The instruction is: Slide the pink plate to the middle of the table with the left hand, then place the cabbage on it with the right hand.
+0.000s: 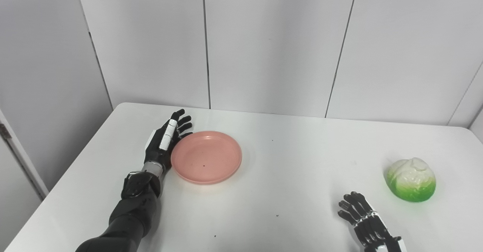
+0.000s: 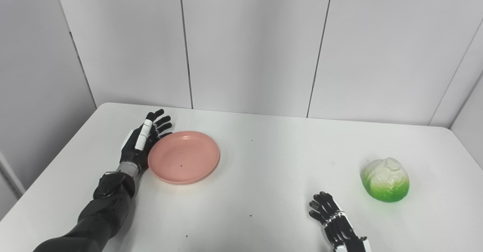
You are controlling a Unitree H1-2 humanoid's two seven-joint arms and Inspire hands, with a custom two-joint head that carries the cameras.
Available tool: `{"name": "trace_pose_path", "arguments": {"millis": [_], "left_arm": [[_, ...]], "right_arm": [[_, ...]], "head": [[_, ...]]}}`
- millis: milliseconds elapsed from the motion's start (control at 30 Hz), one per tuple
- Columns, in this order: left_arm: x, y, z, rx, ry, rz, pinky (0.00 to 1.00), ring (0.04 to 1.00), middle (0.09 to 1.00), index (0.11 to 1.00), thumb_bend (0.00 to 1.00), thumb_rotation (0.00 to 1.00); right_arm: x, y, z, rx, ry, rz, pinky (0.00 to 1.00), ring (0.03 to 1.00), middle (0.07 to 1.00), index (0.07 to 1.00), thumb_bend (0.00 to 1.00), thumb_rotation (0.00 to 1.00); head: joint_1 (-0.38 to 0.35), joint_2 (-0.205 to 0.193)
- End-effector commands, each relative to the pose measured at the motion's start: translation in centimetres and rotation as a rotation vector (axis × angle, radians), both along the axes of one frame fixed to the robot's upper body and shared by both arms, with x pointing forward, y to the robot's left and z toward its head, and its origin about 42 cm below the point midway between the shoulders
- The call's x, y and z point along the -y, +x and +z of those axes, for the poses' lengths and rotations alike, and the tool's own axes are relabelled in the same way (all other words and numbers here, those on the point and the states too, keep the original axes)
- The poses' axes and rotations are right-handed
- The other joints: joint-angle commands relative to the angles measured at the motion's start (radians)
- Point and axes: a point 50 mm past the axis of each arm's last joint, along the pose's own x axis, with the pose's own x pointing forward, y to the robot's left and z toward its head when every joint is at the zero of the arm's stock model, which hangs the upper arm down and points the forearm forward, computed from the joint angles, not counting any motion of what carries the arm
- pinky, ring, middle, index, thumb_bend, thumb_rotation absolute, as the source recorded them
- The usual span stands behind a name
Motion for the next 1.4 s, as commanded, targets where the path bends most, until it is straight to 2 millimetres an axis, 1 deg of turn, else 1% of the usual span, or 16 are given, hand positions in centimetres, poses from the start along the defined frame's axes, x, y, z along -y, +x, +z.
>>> {"name": "trace_pose_path", "arguments": {"millis": [0,33,67,100,133,167,200,300,433,533,700,867,967,1067,1233,1367], "left_arm": [[2.3,0.0,-0.8,-0.025,-0.022,-0.021,0.74,0.849,0.832,0.837,0.93,0.79],[2.5,0.0,-0.9,-0.03,-0.026,-0.023,0.74,0.849,0.831,0.836,0.92,0.79],[2.7,0.0,-1.0,-0.035,-0.024,-0.026,0.74,0.847,0.831,0.836,0.92,0.79],[2.8,0.0,-1.1,-0.041,-0.019,-0.029,0.73,0.845,0.83,0.835,0.92,0.79],[3.0,-0.1,-1.3,-0.044,-0.014,-0.032,0.74,0.846,0.833,0.838,0.92,0.79],[3.2,-0.1,-1.4,-0.048,-0.01,-0.034,0.74,0.848,0.838,0.841,0.91,0.8],[3.2,-0.1,-1.5,-0.05,-0.008,-0.035,0.74,0.848,0.842,0.844,0.91,0.8],[4.1,-0.4,-2.2,-0.072,-0.03,-0.038,0.76,0.86,0.854,0.846,0.89,0.81],[5.4,-0.6,-2.8,-0.092,-0.065,-0.053,0.79,0.864,0.859,0.839,0.89,0.8],[6.5,-0.8,-3.2,-0.105,-0.073,-0.058,0.8,0.862,0.855,0.836,0.9,0.79],[9.1,-1.2,-3.9,-0.101,-0.106,-0.061,0.81,0.869,0.854,0.838,0.9,0.79],[11.5,-1.5,-3.6,-0.063,-0.171,-0.047,0.83,0.88,0.854,0.833,0.91,0.8],[13.0,-1.5,-3.1,-0.041,-0.178,-0.058,0.83,0.874,0.849,0.827,0.92,0.81],[13.6,-1.4,-2.7,-0.023,-0.164,-0.075,0.81,0.874,0.858,0.831,0.92,0.84],[14.7,-1.1,-2.0,-0.009,-0.157,-0.092,0.81,0.883,0.863,0.839,0.93,0.84],[15.3,-1.3,-1.9,0.0,-0.155,-0.104,0.83,0.889,0.867,0.848,0.92,0.86]], "right_arm": [[-0.8,-1.3,-3.8,-0.252,0.0,0.007,0.82,0.837,0.863,0.86,0.93,0.93],[-1.0,-1.3,-3.8,-0.251,-0.001,0.007,0.81,0.835,0.863,0.86,0.93,0.93],[-1.1,-1.2,-3.7,-0.25,-0.004,0.007,0.81,0.835,0.863,0.86,0.93,0.94],[-1.3,-1.1,-3.7,-0.248,-0.008,0.008,0.81,0.834,0.863,0.86,0.93,0.94],[-1.5,-1.1,-3.6,-0.247,-0.01,0.009,0.81,0.833,0.863,0.86,0.92,0.94],[-1.6,-1.1,-3.6,-0.247,-0.009,0.011,0.81,0.832,0.862,0.858,0.92,0.94],[-1.8,-1.0,-3.6,-0.247,-0.009,0.011,0.81,0.831,0.859,0.855,0.92,0.94],[-2.5,-1.0,-3.4,-0.253,0.003,0.011,0.81,0.831,0.859,0.85,0.9,0.93],[-3.4,-0.9,-3.2,-0.257,0.008,0.016,0.82,0.835,0.863,0.855,0.89,0.93],[-3.9,-0.7,-3.4,-0.259,0.001,0.017,0.83,0.84,0.868,0.862,0.89,0.94],[-4.5,-0.7,-3.5,-0.253,-0.013,0.024,0.83,0.841,0.869,0.868,0.88,0.97],[-4.8,-1.0,-3.5,-0.25,-0.017,0.025,0.83,0.847,0.872,0.873,0.88,0.98],[-5.1,-1.1,-3.7,-0.251,-0.007,0.025,0.83,0.845,0.867,0.872,0.87,0.98],[-5.3,-1.0,-3.8,-0.248,-0.003,0.028,0.83,0.843,0.866,0.876,0.87,0.97],[-5.5,-1.0,-3.7,-0.242,-0.011,0.032,0.82,0.846,0.874,0.879,0.87,0.98],[-5.8,-1.2,-3.4,-0.233,-0.011,0.031,0.82,0.844,0.872,0.877,0.86,0.98]], "head": [[-0.003,0.001],[-0.029,0.004],[-0.029,0.004],[-0.055,0.006],[-0.055,0.006],[-0.077,0.009],[-0.077,0.009],[-0.116,0.012],[-0.14,0.011],[-0.153,-0.016],[-0.159,-0.034],[-0.162,-0.041],[-0.164,-0.064],[-0.165,-0.066],[-0.175,-0.068],[-0.194,-0.05]]}}
